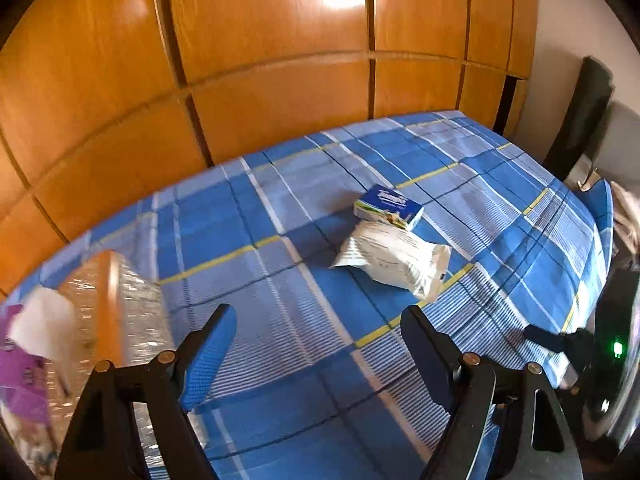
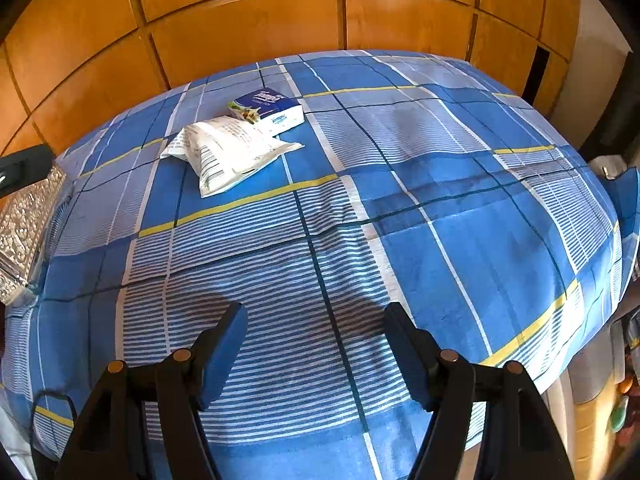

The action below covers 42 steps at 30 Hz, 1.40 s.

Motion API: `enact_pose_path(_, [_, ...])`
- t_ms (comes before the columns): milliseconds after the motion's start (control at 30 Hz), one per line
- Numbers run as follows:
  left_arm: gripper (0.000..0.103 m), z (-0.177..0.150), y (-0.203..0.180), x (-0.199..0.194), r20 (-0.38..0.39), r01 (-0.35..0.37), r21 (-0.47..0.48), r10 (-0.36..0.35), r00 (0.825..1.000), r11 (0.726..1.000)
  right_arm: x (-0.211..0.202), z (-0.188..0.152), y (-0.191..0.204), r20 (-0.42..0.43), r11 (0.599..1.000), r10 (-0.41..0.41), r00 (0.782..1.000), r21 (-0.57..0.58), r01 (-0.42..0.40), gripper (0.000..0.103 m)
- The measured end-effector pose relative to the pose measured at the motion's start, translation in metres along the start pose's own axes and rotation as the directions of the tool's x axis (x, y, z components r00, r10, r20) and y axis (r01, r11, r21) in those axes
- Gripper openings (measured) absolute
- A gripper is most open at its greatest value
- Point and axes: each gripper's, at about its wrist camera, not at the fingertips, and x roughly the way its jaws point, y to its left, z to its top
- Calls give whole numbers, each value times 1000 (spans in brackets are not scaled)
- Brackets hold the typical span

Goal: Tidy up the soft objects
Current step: 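Move both grippers back from the tray to the wipe pack and tissue pack, then grasp the white printed wet-wipe pack with the left gripper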

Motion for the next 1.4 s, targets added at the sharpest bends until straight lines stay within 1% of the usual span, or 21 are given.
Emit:
enact_pose_path(200, [84, 25, -11, 40, -75, 64, -67, -69, 995, 996, 0, 0, -1, 1, 1000, 12, 1000, 12, -12, 72])
enact_pose_path(333, [84, 43, -24, 70, -130, 73, -99, -85, 988, 992, 0, 0, -1, 2, 1000, 21, 1000, 20, -21, 75])
enact_pose_path(400, [84, 52, -31, 89, -169, 73, -130, -94, 981, 989, 0, 0, -2, 3, 999, 27, 1000, 28, -27, 76])
enact_pose_path(567, [86, 68, -45, 130, -251, 38, -199, -89, 964, 979, 0, 2, -4, 4, 998, 44, 999, 49, -44, 77])
enact_pose_path(600, [90, 70, -48, 136, -258, 21, -200, -74, 963, 980, 0, 2, -5, 4, 997, 48, 999, 52, -48, 77])
enact_pose_path(633, [91, 71, -49, 140, -261, 5, -199, -58, 964, 980, 1, 2, -5, 4, 997, 53, 999, 56, -53, 78])
enact_pose_path(700, [92, 73, -54, 149, -256, -25, -176, -21, 966, 984, 1, 3, -6, 5, 996, 60, 998, 64, -61, 80])
enact_pose_path(767, [90, 69, -53, 157, -270, -34, -171, -14, 963, 985, 1, 2, -6, 6, 996, 62, 998, 63, -63, 80])
enact_pose_path(833, [87, 65, -53, 155, -248, -21, -148, -17, 969, 989, 1, 2, -6, 6, 996, 66, 998, 61, -66, 80])
enact_pose_path(867, [83, 62, -54, 153, -235, -13, -111, -14, 972, 994, 1, 3, -6, 6, 996, 69, 998, 64, -69, 80])
enact_pose_path(900, [81, 58, -54, 149, -222, 4, -77, -21, 975, 997, 1, 3, -7, 7, 995, 72, 997, 67, -73, 80])
enact_pose_path(967, [78, 49, -49, 140, -212, 36, -45, -45, 976, 998, 0, 3, -8, 7, 995, 75, 997, 65, -75, 80])
enact_pose_path(1000, [78, 45, -47, 137, -214, 60, -36, -67, 975, 998, 1, 3, -8, 6, 995, 74, 997, 63, -75, 80])
enact_pose_path(1067, [79, 34, -40, 129, -243, 138, -6, -135, 961, 990, 1, 3, -8, 5, 996, 71, 997, 59, -71, 80])
enact_pose_path(1133, [83, 27, -32, 123, -266, 154, -16, -153, 952, 988, 1, 3, -6, 6, 997, 64, 998, 53, -64, 80])
enact_pose_path(1200, [88, 19, -19, 121, -285, 153, -42, -159, 945, 987, 1, 2, -4, 6, 998, 53, 999, 46, -54, 80])
enact_pose_path(1267, [90, 12, -4, 123, -294, 142, -106, -167, 941, 984, 2, 1, -1, 6, 999, 41, 999, 32, -41, 80])
enact_pose_path(1300, [90, 11, 0, 123, -289, 143, -124, -173, 941, 982, 2, 0, 0, 6, 999, 37, 999, 28, -37, 80])
enact_pose_path(1333, [90, 10, 3, 121, -284, 134, -124, -164, 945, 983, 2, 0, 1, 4, 999, 34, 999, 25, -35, 80])
enact_pose_path(1400, [90, 8, 4, 119, -297, 117, -122, -149, 943, 986, 2, 1, 1, 2, 999, 33, 999, 24, -33, 80])
